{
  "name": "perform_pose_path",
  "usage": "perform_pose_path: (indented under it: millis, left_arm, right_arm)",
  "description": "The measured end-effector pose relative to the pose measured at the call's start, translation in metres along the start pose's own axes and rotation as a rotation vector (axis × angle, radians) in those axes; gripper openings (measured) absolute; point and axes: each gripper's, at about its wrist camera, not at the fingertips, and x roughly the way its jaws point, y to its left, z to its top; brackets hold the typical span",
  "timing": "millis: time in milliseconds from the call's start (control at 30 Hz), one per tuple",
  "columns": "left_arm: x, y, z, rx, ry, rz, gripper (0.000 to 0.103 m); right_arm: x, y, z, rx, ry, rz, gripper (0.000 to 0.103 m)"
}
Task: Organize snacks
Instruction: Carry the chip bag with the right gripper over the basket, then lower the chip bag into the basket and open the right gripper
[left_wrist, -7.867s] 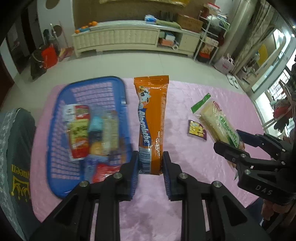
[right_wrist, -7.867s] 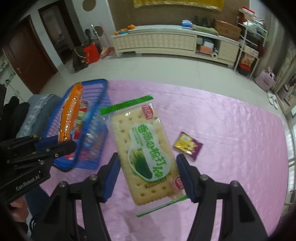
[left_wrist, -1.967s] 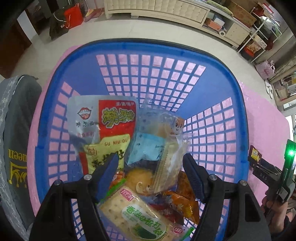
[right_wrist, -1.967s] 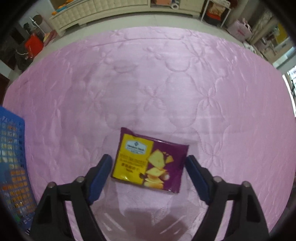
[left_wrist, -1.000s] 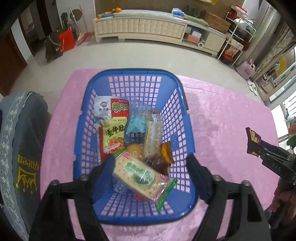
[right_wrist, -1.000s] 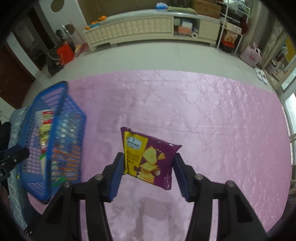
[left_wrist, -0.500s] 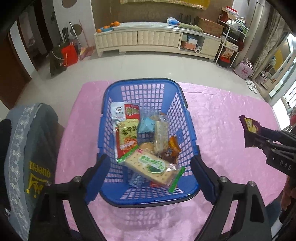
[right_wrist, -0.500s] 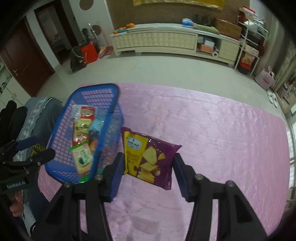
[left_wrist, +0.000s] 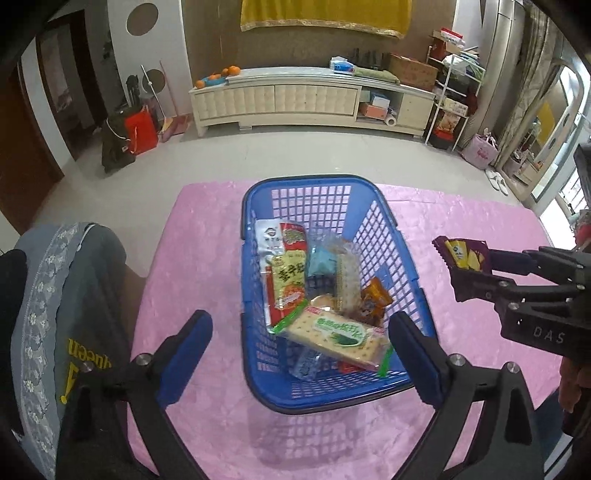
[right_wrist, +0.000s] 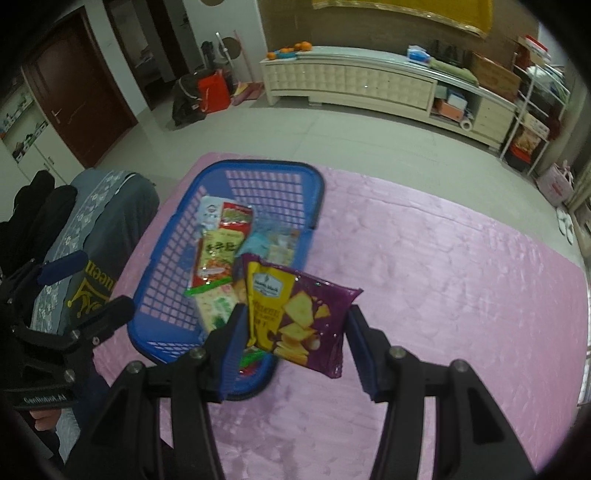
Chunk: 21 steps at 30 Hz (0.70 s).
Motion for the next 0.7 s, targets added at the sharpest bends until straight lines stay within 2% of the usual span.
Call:
perform_pose_path:
  millis: [200, 300, 400, 700]
  left_arm:
    - [0.007, 0.019, -0.006, -0.005, 0.010, 0.025, 0.095]
    - [0.014, 0.035, -0.008, -0.059, 0.032, 0.031, 0.095]
    - [0.023, 0.049, -0.011, -0.110, 0.056, -0.010, 0.095]
    - [0.049, 0.072, -0.023, -0.132, 0.097, -0.005, 0.095]
  right_arm:
    - [0.015, 0.020, 0.006, -0.027, 0.015, 0.009, 0.058]
    - [0.024, 0.030, 0.010, -0.044, 0.030, 0.010, 0.057]
    - [0.035, 0.042, 0.014, -0.056, 0.046, 0.010, 0.058]
    - [0.081, 0.070, 0.022, -0.104, 0.134, -0.014, 0.058]
